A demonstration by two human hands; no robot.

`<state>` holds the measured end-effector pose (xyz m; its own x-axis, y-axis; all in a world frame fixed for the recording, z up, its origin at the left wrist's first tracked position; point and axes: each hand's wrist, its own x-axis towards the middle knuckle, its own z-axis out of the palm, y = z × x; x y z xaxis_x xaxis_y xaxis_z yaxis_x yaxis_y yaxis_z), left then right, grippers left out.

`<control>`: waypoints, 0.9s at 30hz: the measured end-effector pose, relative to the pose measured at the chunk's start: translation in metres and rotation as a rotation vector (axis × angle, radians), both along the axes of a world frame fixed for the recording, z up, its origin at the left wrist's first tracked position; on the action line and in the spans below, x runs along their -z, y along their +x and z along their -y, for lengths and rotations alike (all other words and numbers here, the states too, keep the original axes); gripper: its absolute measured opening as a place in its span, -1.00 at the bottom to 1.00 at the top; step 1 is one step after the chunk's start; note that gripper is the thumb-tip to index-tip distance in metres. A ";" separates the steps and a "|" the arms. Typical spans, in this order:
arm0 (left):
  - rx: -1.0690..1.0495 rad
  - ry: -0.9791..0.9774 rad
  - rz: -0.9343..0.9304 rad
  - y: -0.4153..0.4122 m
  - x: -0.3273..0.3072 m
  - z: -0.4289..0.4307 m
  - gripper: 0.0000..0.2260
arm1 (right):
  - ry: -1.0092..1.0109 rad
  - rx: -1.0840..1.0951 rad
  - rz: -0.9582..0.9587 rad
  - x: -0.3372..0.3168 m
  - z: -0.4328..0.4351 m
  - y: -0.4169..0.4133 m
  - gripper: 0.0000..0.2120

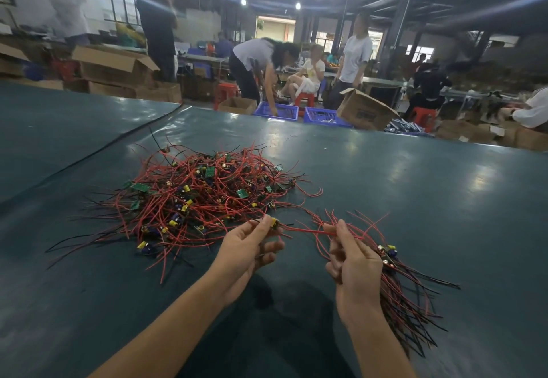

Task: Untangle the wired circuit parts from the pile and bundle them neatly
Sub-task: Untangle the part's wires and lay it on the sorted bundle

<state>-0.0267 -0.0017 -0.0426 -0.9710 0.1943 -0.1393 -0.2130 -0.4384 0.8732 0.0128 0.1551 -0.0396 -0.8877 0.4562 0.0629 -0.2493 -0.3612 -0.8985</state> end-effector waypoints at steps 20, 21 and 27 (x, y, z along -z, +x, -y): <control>0.594 -0.155 -0.064 0.006 0.001 0.005 -0.72 | 0.265 -0.274 0.198 0.001 0.030 0.010 -0.62; 0.592 -0.149 -0.058 0.004 0.002 0.006 -0.69 | 0.252 -0.267 0.193 0.002 0.031 0.010 -0.64; 0.482 0.010 0.158 -0.004 0.002 0.004 -0.77 | 0.093 -0.140 0.214 0.005 0.028 0.006 -0.77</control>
<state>-0.0311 -0.0052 -0.0448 -0.7379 0.6173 -0.2730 -0.5221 -0.2657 0.8104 0.0187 0.1271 -0.0446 -0.9394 0.3291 -0.0965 -0.0040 -0.2919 -0.9565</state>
